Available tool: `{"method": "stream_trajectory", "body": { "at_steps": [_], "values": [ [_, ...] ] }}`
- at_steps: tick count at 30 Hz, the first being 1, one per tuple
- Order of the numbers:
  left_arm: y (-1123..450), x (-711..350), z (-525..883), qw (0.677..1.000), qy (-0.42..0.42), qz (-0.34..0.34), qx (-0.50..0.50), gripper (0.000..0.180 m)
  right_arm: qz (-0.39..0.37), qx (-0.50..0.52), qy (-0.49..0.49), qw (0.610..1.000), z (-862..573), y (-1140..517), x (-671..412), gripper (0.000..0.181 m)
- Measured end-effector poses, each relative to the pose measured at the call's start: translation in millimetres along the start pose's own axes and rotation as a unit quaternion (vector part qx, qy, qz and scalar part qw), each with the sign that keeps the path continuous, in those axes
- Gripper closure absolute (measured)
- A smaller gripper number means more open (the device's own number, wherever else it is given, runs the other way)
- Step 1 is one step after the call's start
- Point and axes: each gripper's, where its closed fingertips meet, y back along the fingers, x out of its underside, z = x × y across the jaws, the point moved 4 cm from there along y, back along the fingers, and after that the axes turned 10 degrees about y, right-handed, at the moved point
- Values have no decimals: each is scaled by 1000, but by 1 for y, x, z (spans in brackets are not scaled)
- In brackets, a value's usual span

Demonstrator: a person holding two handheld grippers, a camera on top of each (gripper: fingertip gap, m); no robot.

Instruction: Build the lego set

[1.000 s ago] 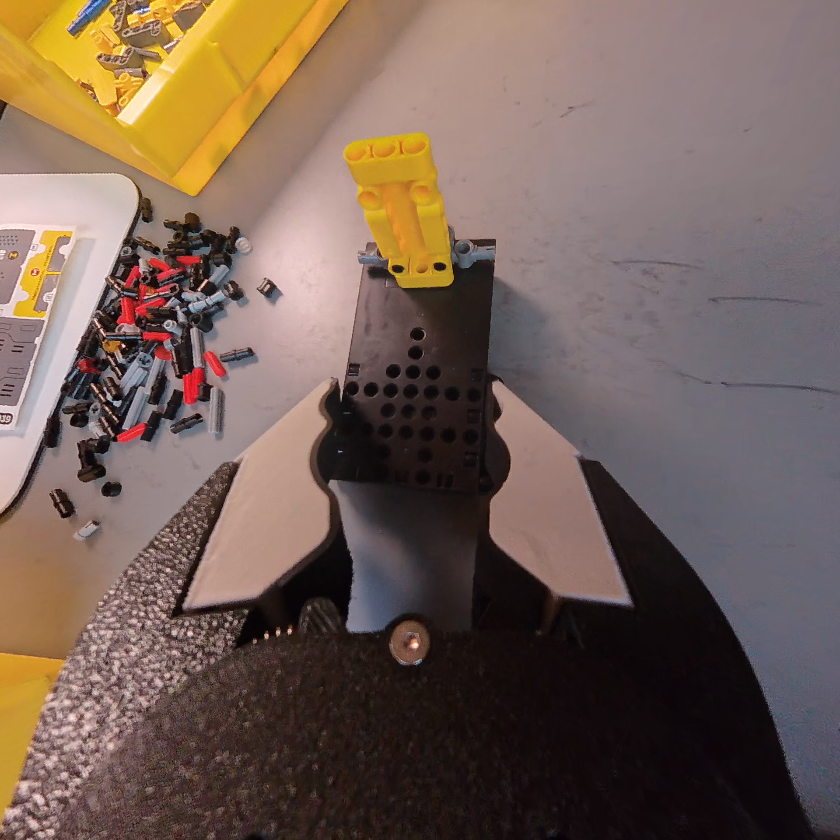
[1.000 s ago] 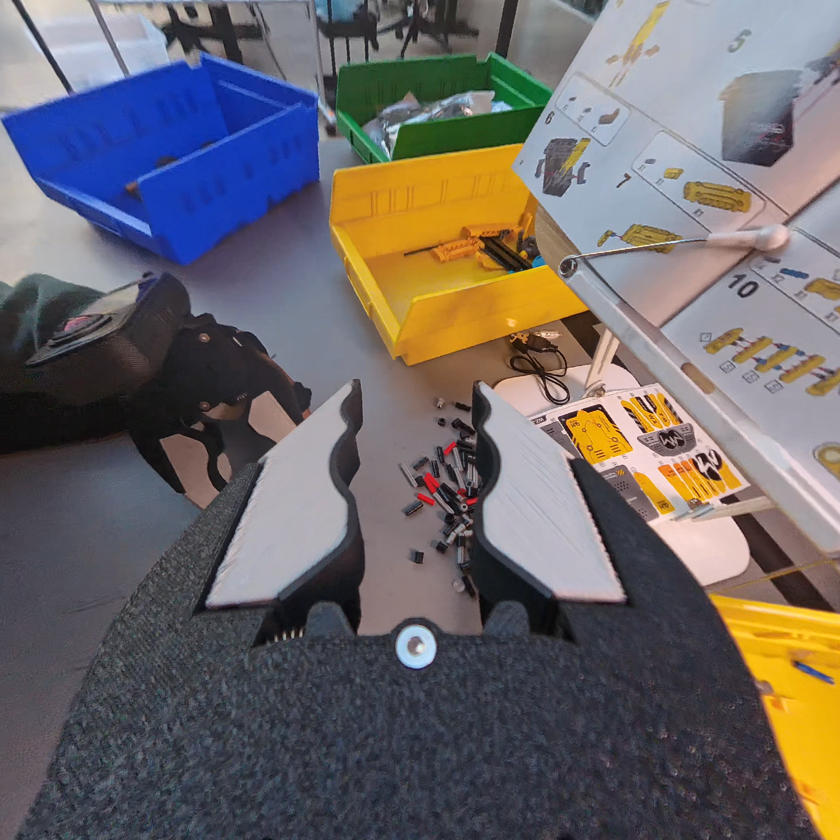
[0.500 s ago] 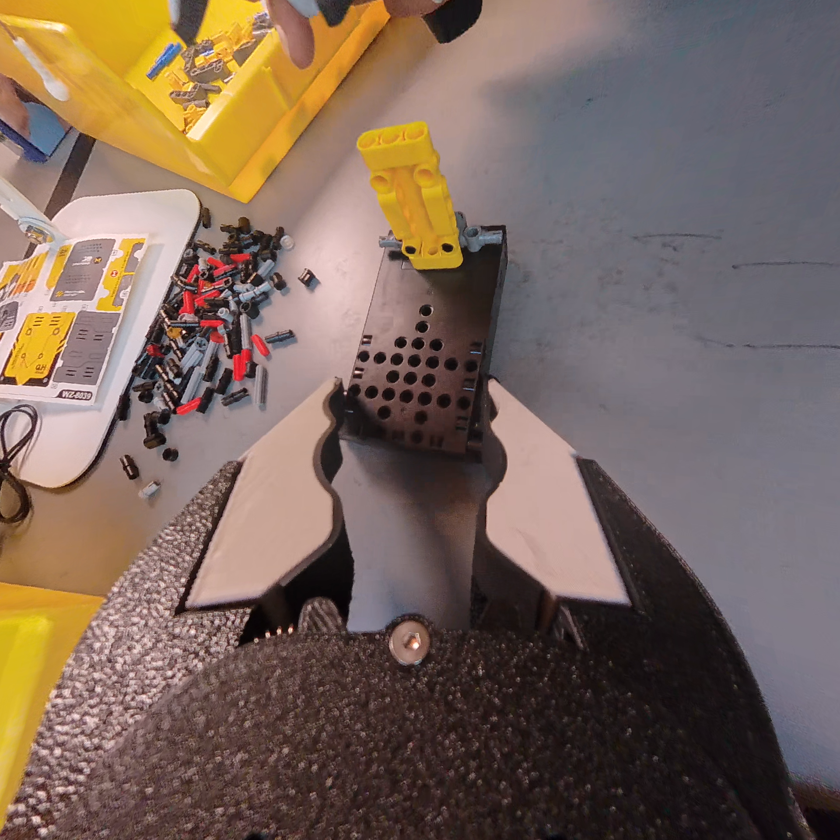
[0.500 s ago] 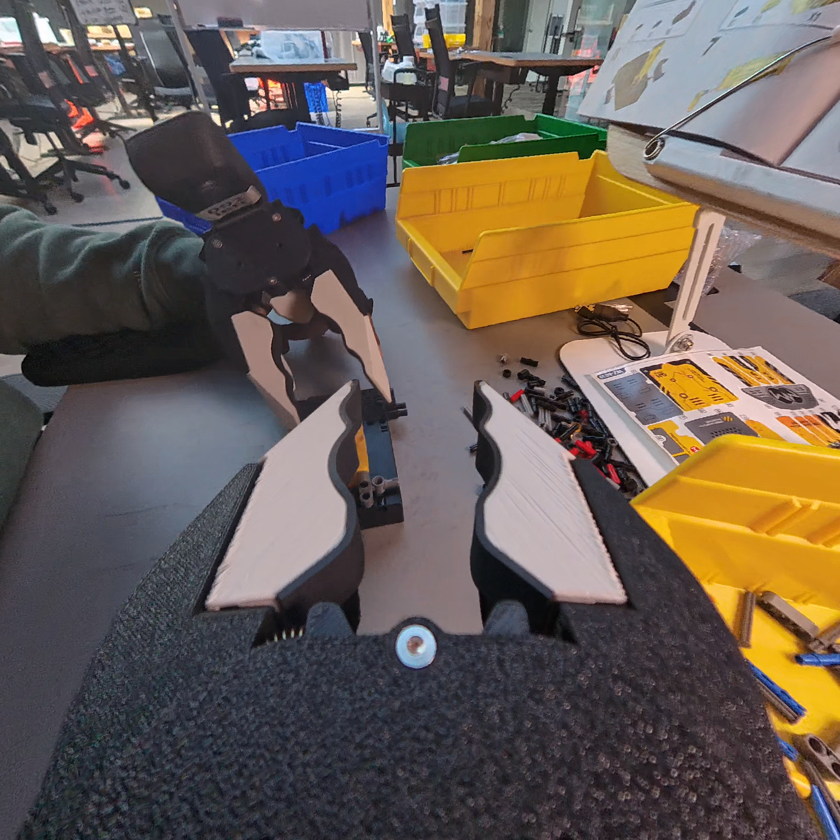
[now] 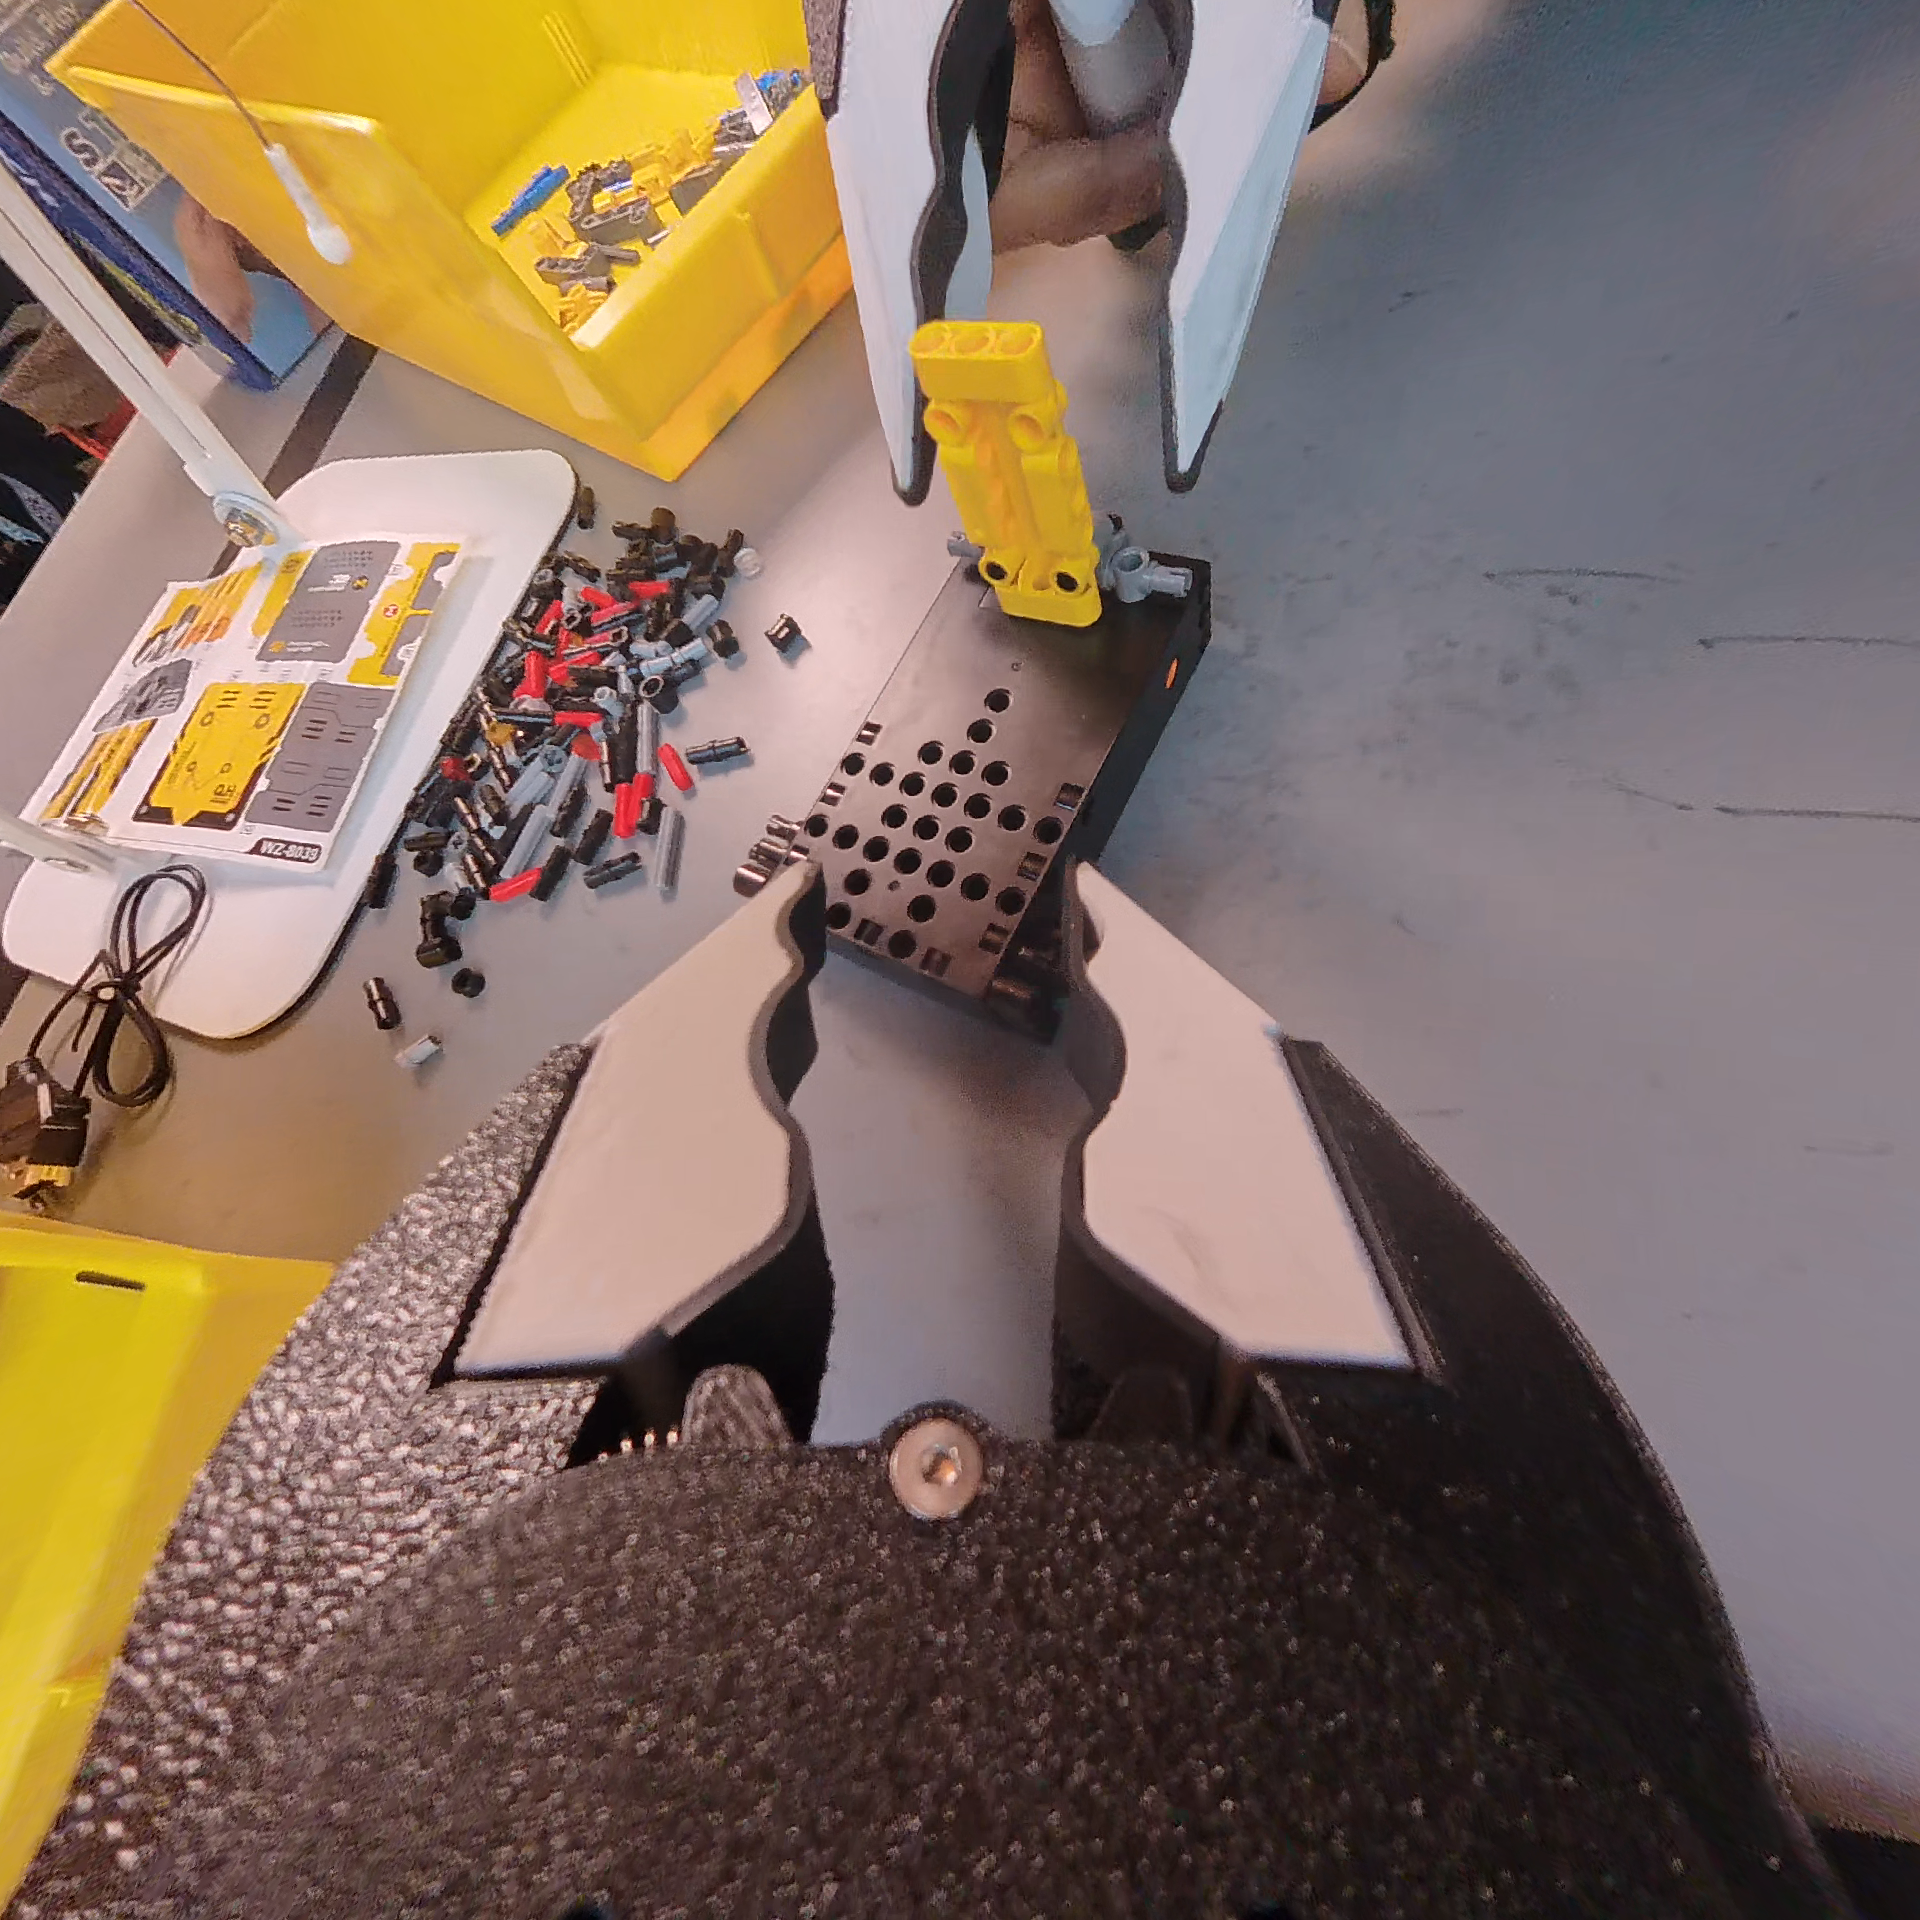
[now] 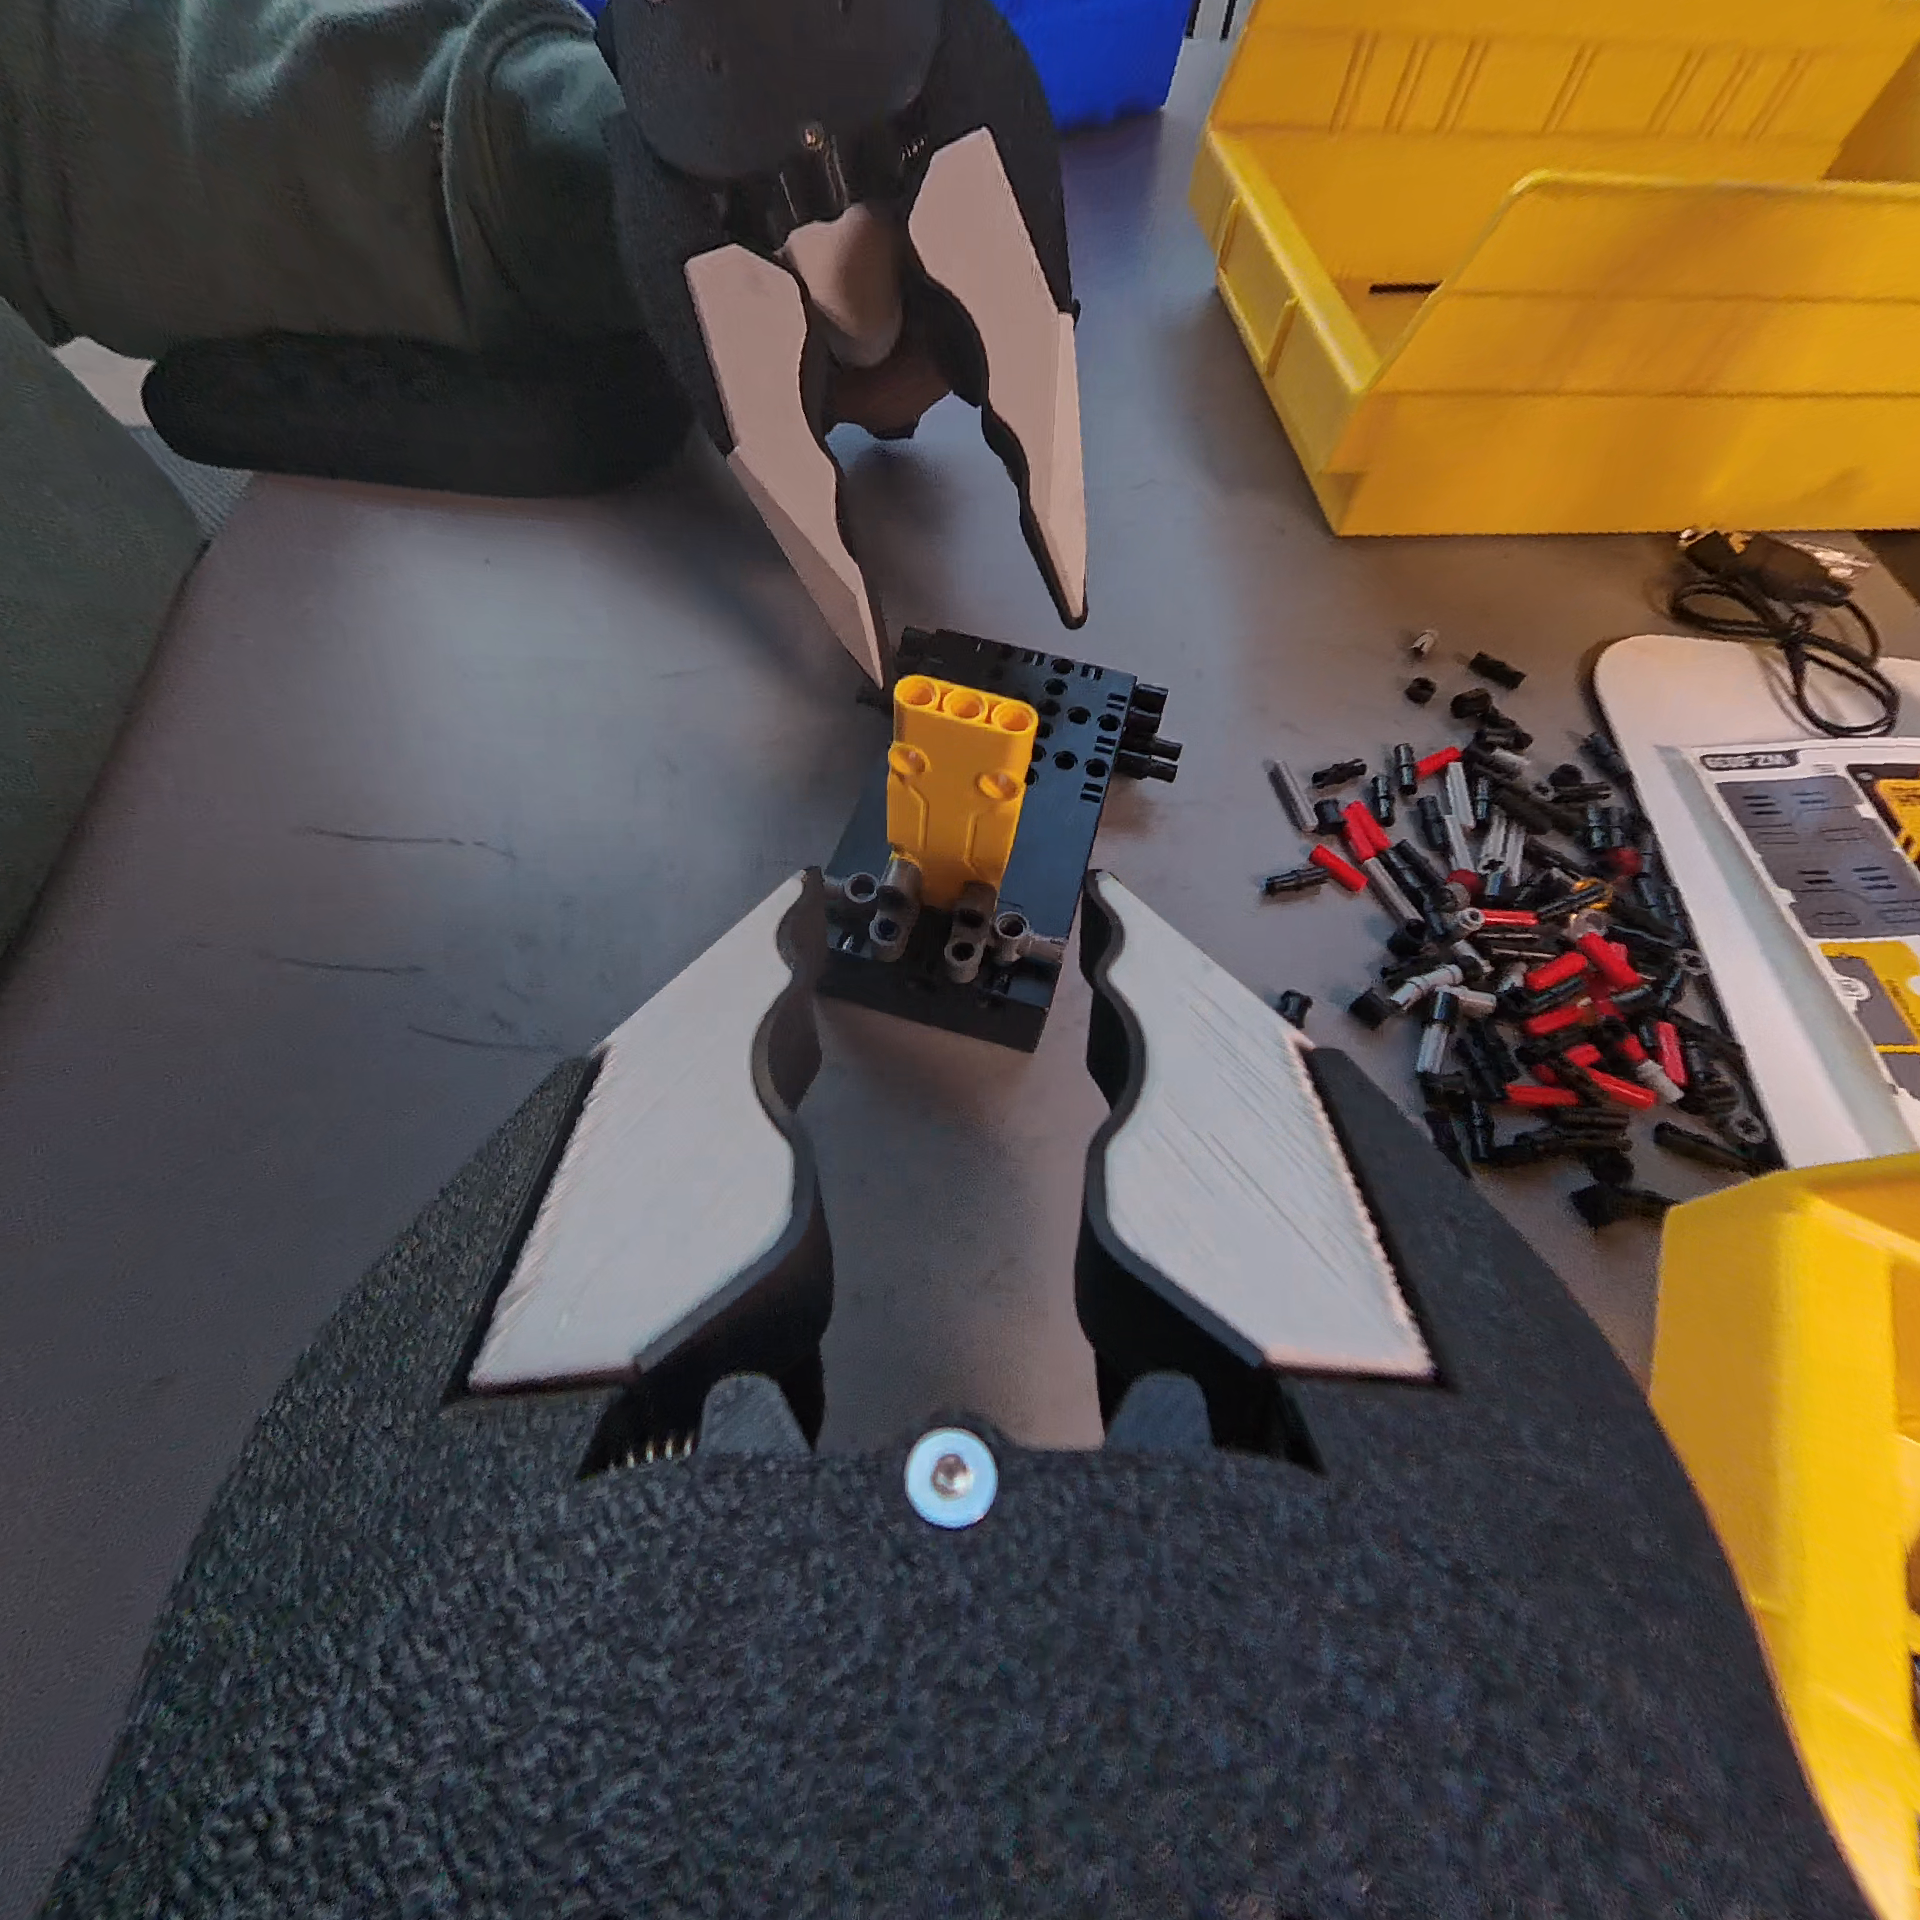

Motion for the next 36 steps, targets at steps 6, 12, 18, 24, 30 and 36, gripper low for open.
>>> {"method": "stream_trajectory", "body": {
  "at_steps": [6,12,18,24,30,36],
  "values": [
    [-5,6,2,1000,-5,24,-16,139,46,10,11,999,0,-7,12,129],
    [-4,9,24,994,13,37,-102,142,77,-2,30,997,7,-9,19,139],
    [5,-17,3,998,39,-50,-19,148,72,-20,55,996,16,-8,13,164],
    [-6,-26,-33,993,68,-39,85,162,36,-2,44,998,10,-7,5,162],
    [-18,-18,-39,996,53,9,69,166,44,3,50,998,11,-13,7,164],
    [-16,-16,-38,996,50,17,66,174,41,-4,44,998,13,-12,7,177]
  ]
}}
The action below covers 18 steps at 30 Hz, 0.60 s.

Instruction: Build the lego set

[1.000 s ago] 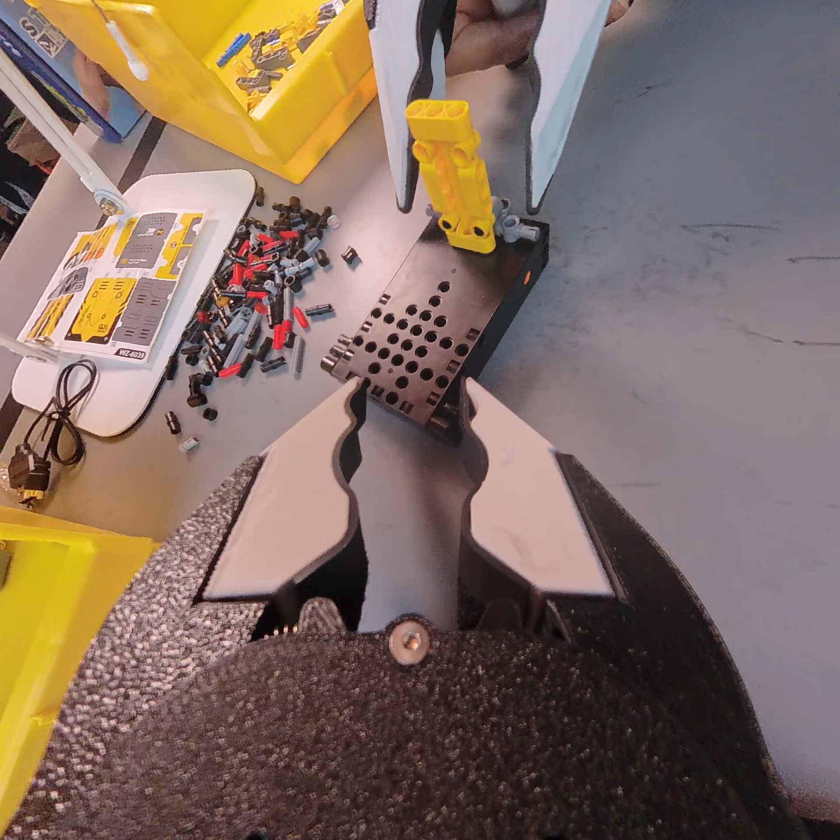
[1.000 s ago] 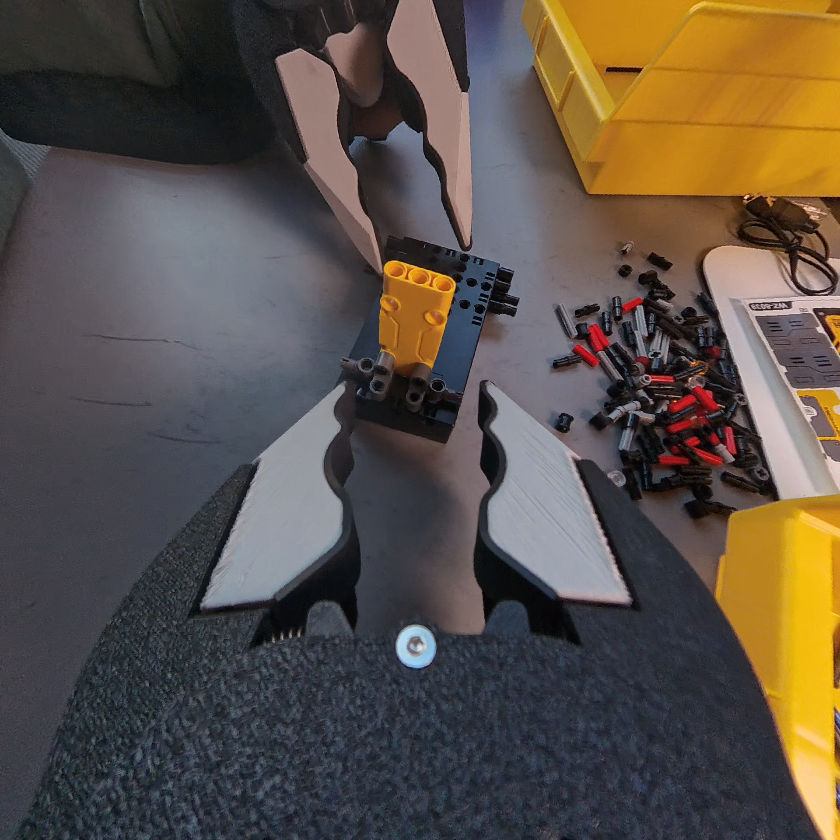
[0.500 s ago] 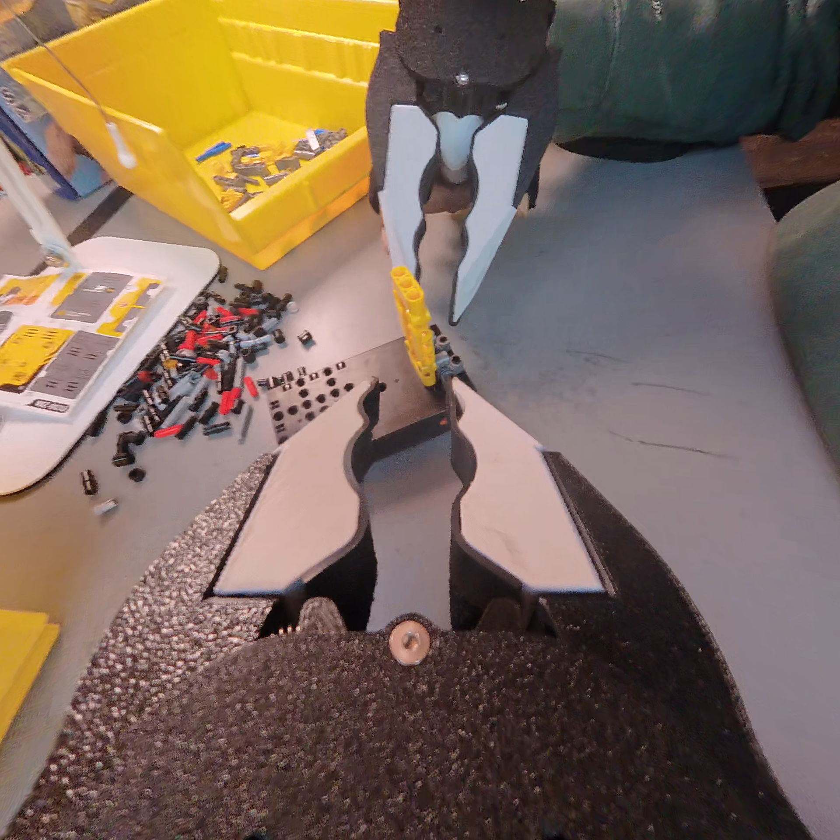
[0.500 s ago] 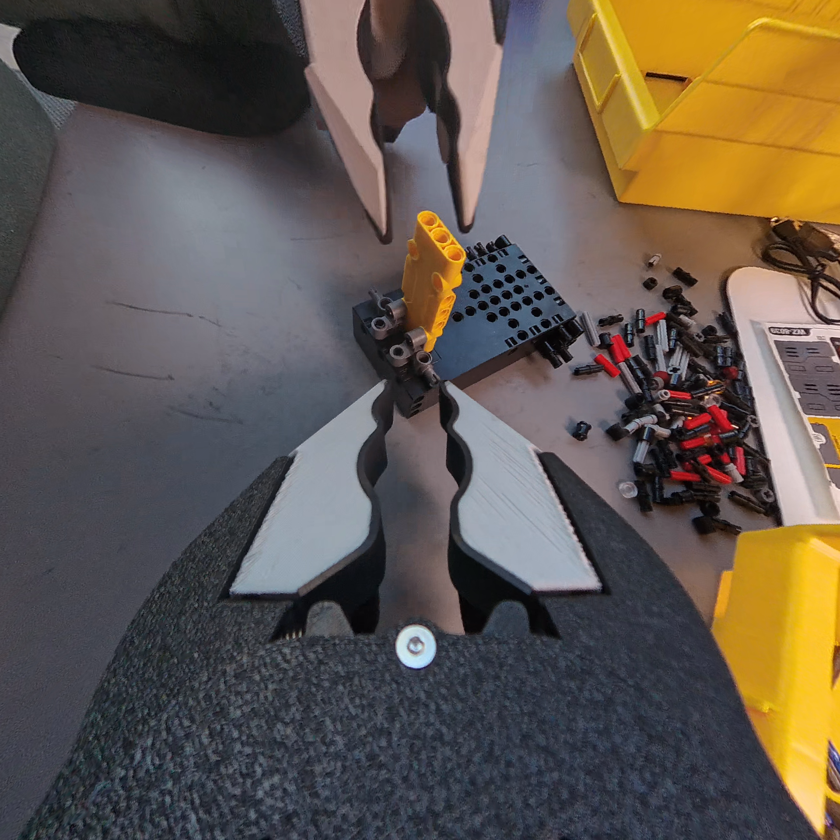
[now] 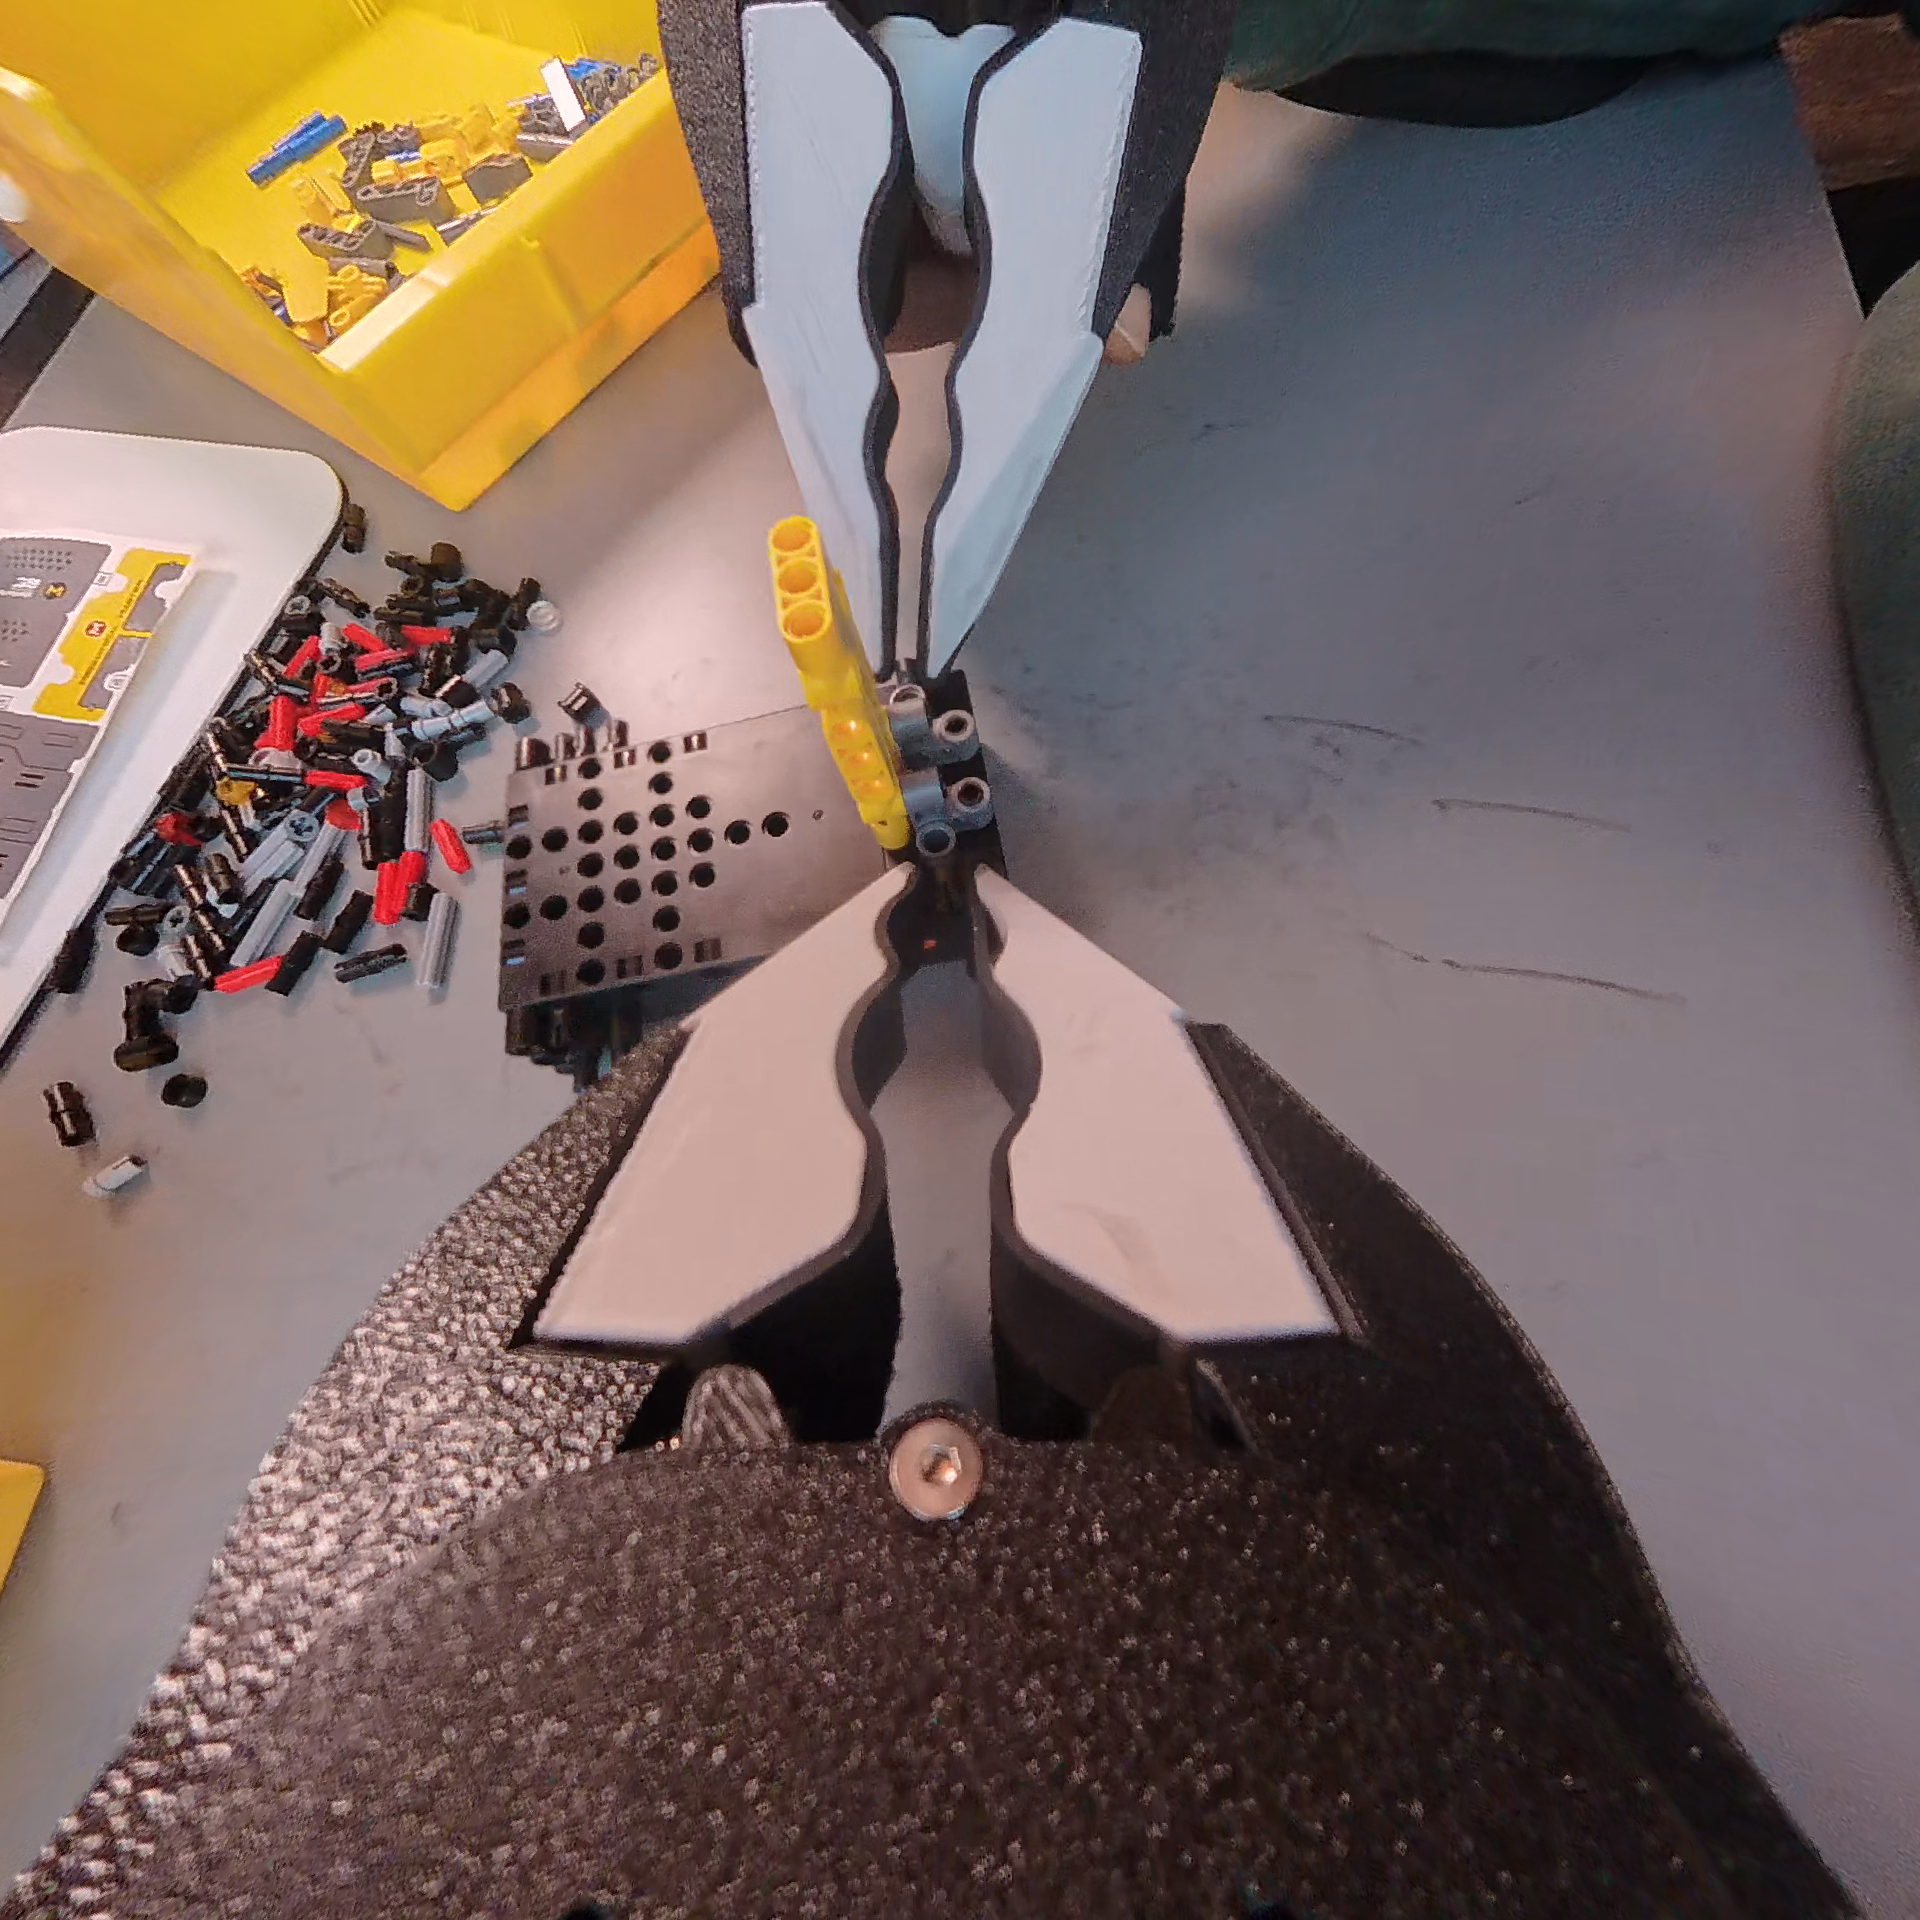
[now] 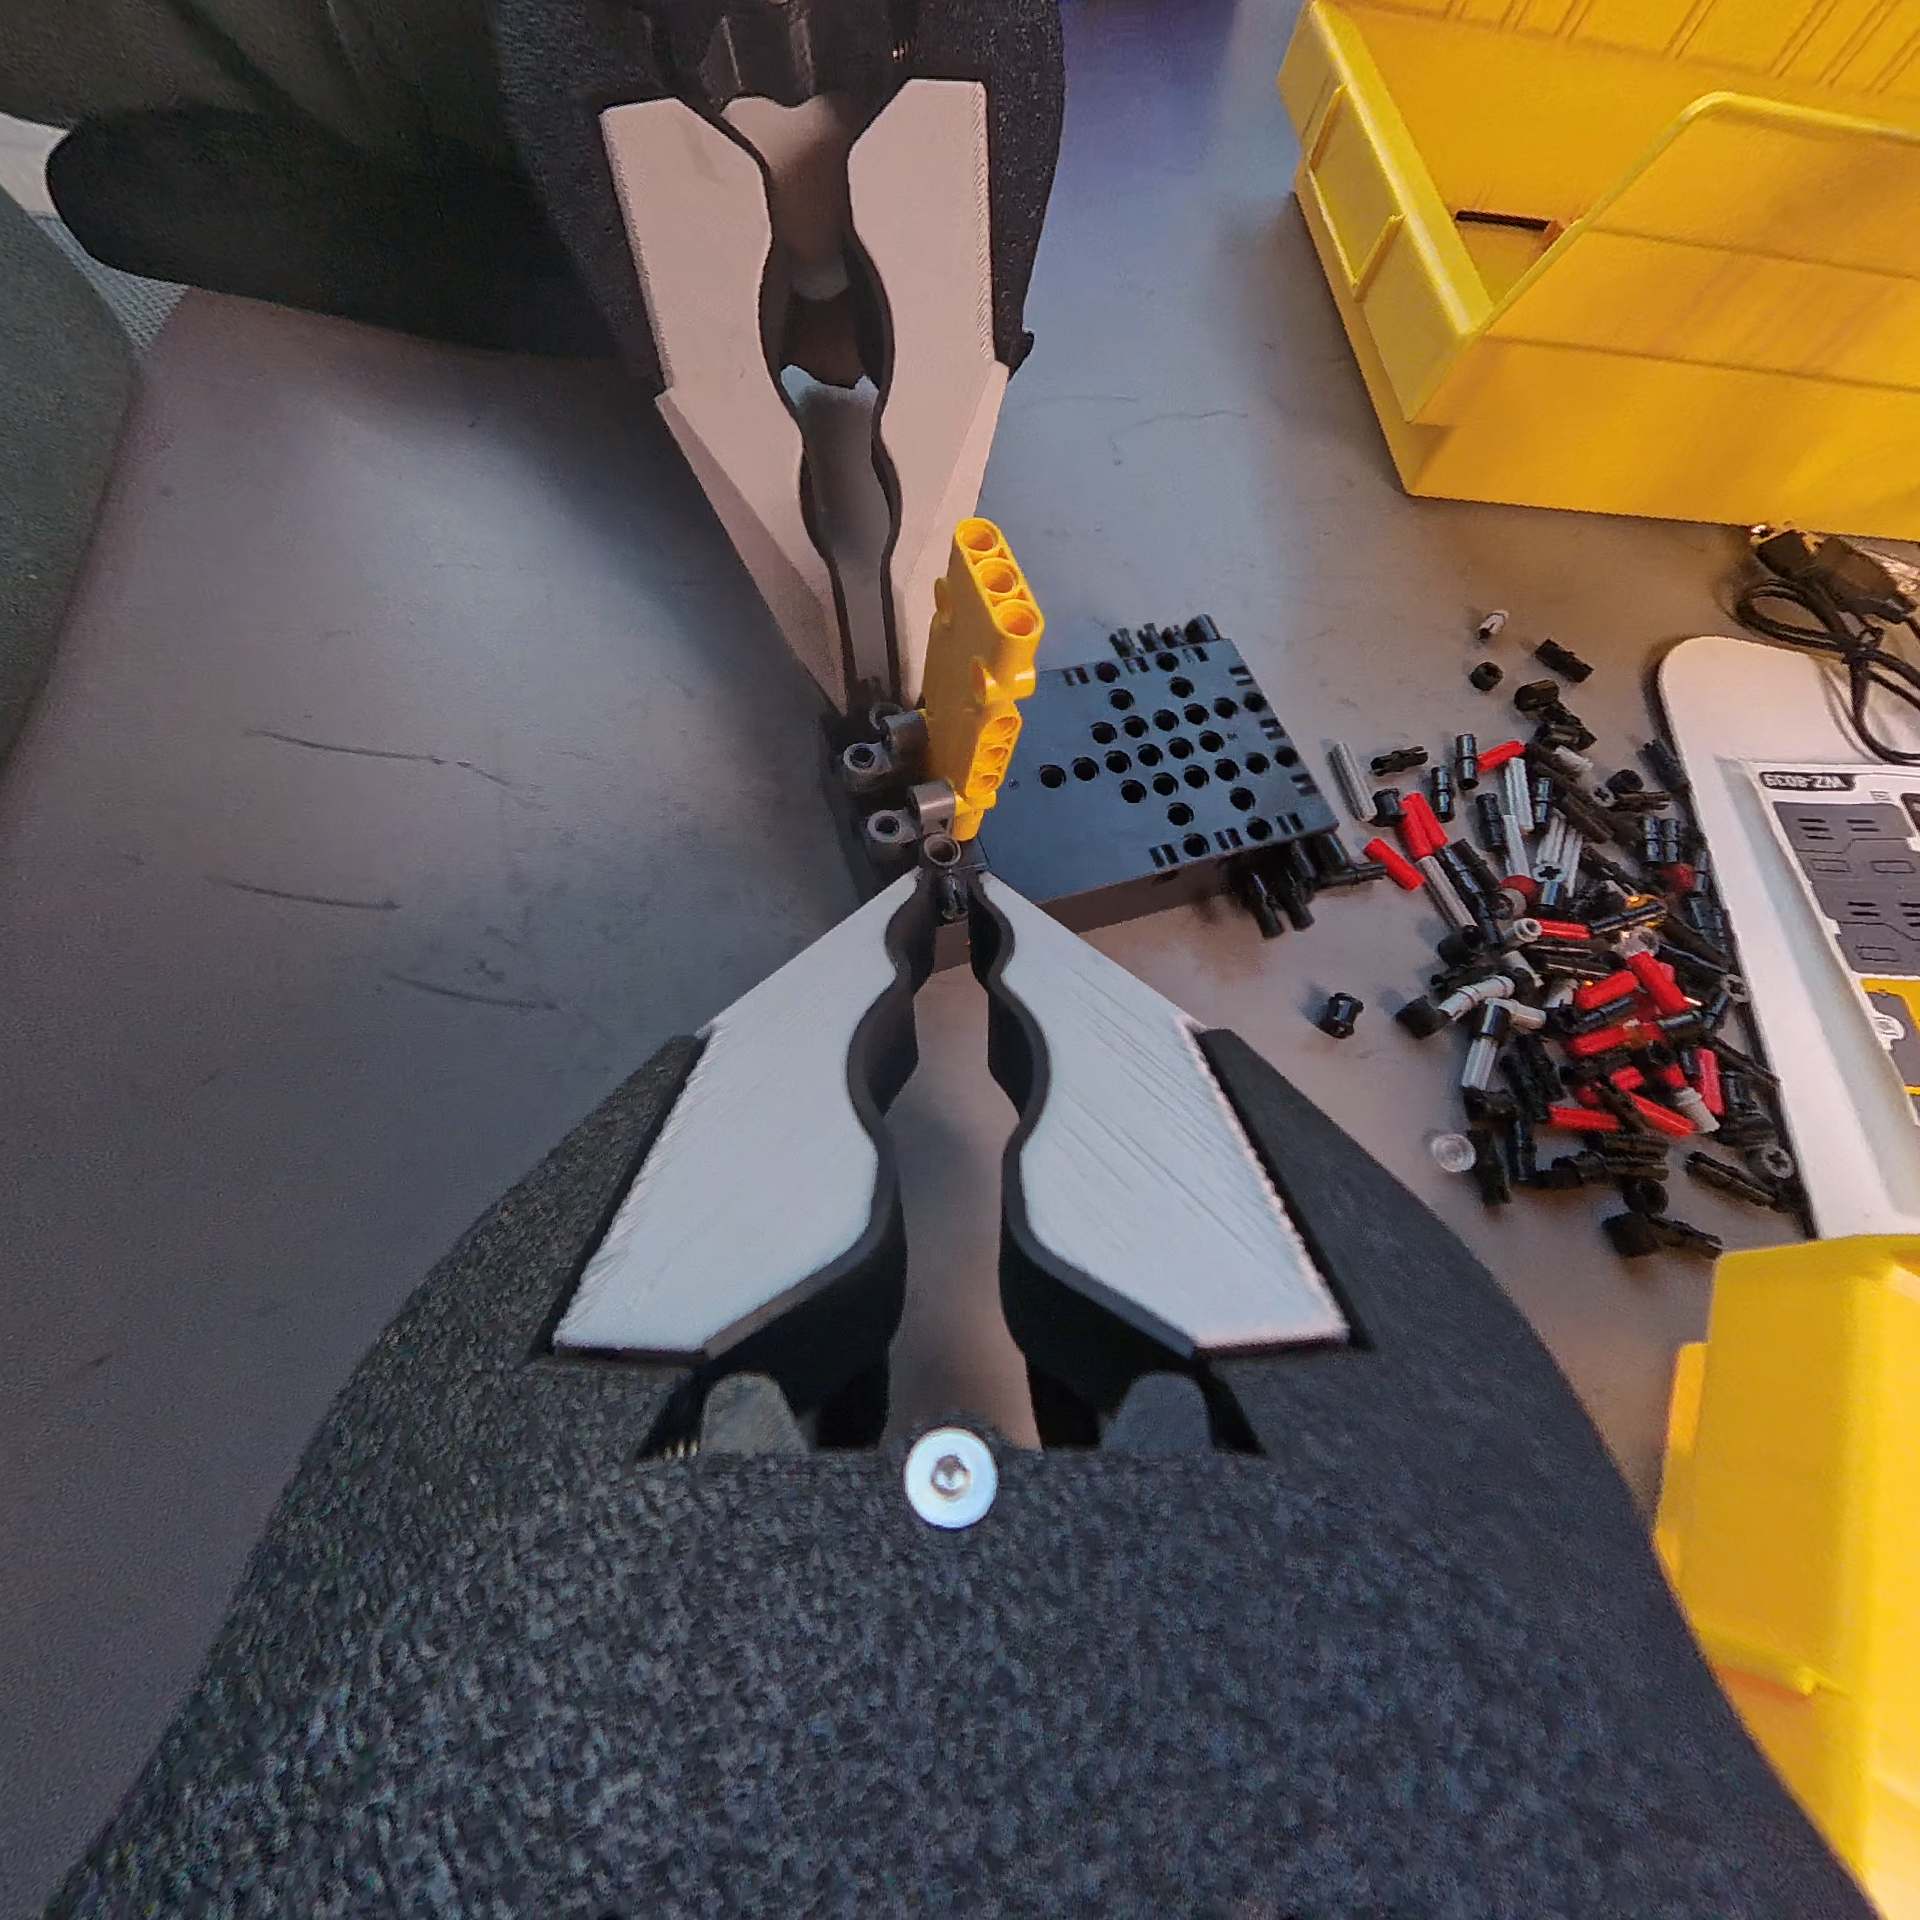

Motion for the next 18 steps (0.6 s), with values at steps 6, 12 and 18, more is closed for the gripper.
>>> {"method": "stream_trajectory", "body": {
  "at_steps": [6,12,18],
  "values": [
    [4,2,2,1000,5,0,8,175,3,-15,13,1000,7,-3,-2,175],
    [6,2,0,999,20,-9,32,176,7,-23,23,999,11,-4,-1,178],
    [6,3,-1,999,20,-10,34,176,4,-30,25,999,13,-3,-2,178]
  ]
}}
